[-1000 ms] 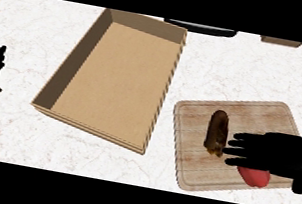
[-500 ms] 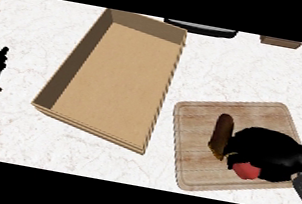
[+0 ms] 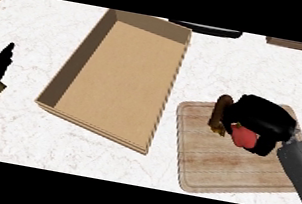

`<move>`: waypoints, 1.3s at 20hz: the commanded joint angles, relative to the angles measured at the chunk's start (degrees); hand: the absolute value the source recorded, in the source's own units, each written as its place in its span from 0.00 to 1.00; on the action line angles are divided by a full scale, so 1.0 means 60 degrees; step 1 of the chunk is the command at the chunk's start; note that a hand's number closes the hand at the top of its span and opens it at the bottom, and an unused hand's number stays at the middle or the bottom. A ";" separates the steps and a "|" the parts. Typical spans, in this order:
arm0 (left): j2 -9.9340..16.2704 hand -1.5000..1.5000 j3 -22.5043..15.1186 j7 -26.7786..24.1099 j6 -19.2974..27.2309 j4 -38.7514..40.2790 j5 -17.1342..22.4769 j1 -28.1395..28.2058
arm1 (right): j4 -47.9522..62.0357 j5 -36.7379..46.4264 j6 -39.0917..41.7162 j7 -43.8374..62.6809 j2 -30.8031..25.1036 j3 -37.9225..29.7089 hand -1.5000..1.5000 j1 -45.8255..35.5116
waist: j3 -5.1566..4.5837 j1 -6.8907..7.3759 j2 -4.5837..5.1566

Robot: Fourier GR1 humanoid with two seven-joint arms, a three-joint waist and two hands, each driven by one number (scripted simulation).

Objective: Pick the bell pepper from the cutting board and place it in the cardboard box

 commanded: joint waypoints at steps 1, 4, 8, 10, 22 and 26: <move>-0.0045 0.50 -0.0113 0.0038 -0.0135 -0.0172 0.0024 -0.0108 | 0.1826 -0.0302 0.0312 0.2259 0.1099 -0.1249 1.00 -0.1258 | 0.0028 0.0402 0.0116; -0.0355 0.50 -0.0326 -0.0081 0.0030 -0.0155 -0.0137 0.0003 | 0.3008 -0.0100 -0.0856 0.2371 0.1081 -0.2042 1.00 -0.2262 | 0.0038 0.0350 0.0120; 0.0041 0.50 0.0224 -0.0609 -0.0235 0.0264 0.0094 0.0389 | 0.3193 -0.0345 -0.0743 0.2555 0.1427 -0.2538 1.00 -0.3579 | 0.0016 0.0045 -0.0013; 0.0143 0.50 0.0233 0.0377 -0.0282 0.0180 0.0080 -0.0491 | 0.3439 -0.0716 -0.1191 0.2065 0.1436 -0.3055 1.00 -0.4077 | 0.0026 -0.0003 0.0008; -0.0230 0.50 0.0195 -0.0040 0.0050 -0.0500 -0.0303 0.0591 | 0.3581 -0.1672 0.0004 0.1805 0.3182 -0.3328 1.00 -0.5673 | 0.0017 -0.0085 -0.0081; -0.0152 0.50 0.0267 0.0221 -0.0142 -0.0616 -0.0228 0.0258 | 0.4127 -0.2184 0.0520 0.2511 0.3872 -0.3751 1.00 -0.6617 | 0.0018 -0.0034 -0.0047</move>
